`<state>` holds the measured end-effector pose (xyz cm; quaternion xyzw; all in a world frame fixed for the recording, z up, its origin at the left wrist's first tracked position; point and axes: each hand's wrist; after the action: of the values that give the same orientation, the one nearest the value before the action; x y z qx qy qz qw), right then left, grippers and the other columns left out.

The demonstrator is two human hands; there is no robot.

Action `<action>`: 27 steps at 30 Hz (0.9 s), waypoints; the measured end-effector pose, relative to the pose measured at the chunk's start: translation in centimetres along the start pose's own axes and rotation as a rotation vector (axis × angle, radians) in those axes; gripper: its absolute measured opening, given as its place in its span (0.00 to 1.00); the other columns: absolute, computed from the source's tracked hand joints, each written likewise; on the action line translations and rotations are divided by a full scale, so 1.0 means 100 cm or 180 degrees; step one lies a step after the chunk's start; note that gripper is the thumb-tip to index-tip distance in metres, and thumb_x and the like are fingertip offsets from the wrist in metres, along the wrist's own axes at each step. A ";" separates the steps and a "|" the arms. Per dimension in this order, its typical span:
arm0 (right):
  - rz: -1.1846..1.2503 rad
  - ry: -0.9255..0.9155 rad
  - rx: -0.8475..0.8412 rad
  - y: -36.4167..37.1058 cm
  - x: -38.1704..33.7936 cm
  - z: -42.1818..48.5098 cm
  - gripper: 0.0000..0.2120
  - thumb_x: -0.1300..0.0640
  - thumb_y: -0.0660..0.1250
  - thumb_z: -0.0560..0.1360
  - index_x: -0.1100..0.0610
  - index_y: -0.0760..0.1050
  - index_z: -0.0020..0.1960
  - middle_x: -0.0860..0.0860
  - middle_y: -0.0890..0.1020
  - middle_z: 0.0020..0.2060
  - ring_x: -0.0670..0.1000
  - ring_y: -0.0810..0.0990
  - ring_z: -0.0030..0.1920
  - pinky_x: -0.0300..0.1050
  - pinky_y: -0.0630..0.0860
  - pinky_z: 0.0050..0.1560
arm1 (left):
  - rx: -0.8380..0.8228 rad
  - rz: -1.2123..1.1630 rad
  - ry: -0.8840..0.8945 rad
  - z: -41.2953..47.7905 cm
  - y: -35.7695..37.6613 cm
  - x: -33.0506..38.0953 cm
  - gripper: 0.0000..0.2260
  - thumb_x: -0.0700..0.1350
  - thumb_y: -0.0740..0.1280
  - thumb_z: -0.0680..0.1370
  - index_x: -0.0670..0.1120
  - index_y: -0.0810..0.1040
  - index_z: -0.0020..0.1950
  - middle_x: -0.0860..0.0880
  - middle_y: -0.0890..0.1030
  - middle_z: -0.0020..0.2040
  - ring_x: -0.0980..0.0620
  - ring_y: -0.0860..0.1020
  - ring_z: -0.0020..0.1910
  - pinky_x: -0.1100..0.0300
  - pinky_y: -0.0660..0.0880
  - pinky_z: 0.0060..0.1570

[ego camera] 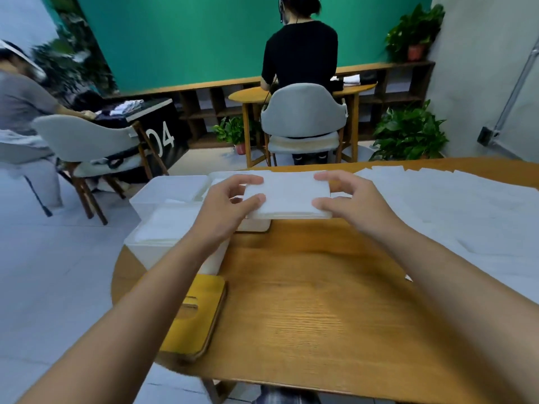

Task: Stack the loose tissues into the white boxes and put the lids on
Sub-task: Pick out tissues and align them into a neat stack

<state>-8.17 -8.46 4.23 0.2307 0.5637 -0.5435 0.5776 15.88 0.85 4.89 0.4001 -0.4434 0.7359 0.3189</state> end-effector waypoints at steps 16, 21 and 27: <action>-0.1178 0.0007 -0.0594 0.101 -0.017 0.115 0.28 0.50 0.78 0.75 0.52 0.77 0.73 0.49 0.78 0.57 0.49 0.76 0.57 0.43 0.71 0.51 | -0.0006 0.1754 -0.0293 0.098 -0.084 -0.056 0.08 0.45 0.73 0.80 0.53 0.85 0.58 0.50 0.82 0.50 0.55 0.79 0.43 0.67 0.70 0.34; -0.2121 -0.0321 -0.0931 0.103 -0.021 0.121 0.28 0.46 0.76 0.76 0.53 0.77 0.73 0.49 0.79 0.56 0.47 0.72 0.55 0.47 0.75 0.54 | -0.0438 0.2517 -0.0177 0.111 -0.083 -0.056 0.08 0.46 0.73 0.79 0.53 0.84 0.57 0.49 0.82 0.47 0.50 0.79 0.44 0.63 0.73 0.38; -0.2575 -0.0318 -0.1055 0.108 -0.018 0.125 0.27 0.40 0.77 0.73 0.54 0.81 0.66 0.51 0.73 0.67 0.53 0.71 0.67 0.50 0.74 0.58 | -0.0576 0.2886 0.0085 0.118 -0.083 -0.060 0.11 0.45 0.74 0.79 0.54 0.85 0.61 0.49 0.78 0.58 0.52 0.75 0.52 0.58 0.72 0.52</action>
<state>6.84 -15.50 5.39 -0.1309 0.6596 -0.6386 0.3741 29.19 -7.23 6.35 0.1268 -0.6320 0.7645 0.0042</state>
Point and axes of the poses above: each hand's wrist, its own z-axis towards the middle knuckle, its own y-axis out of the palm, x = y × z
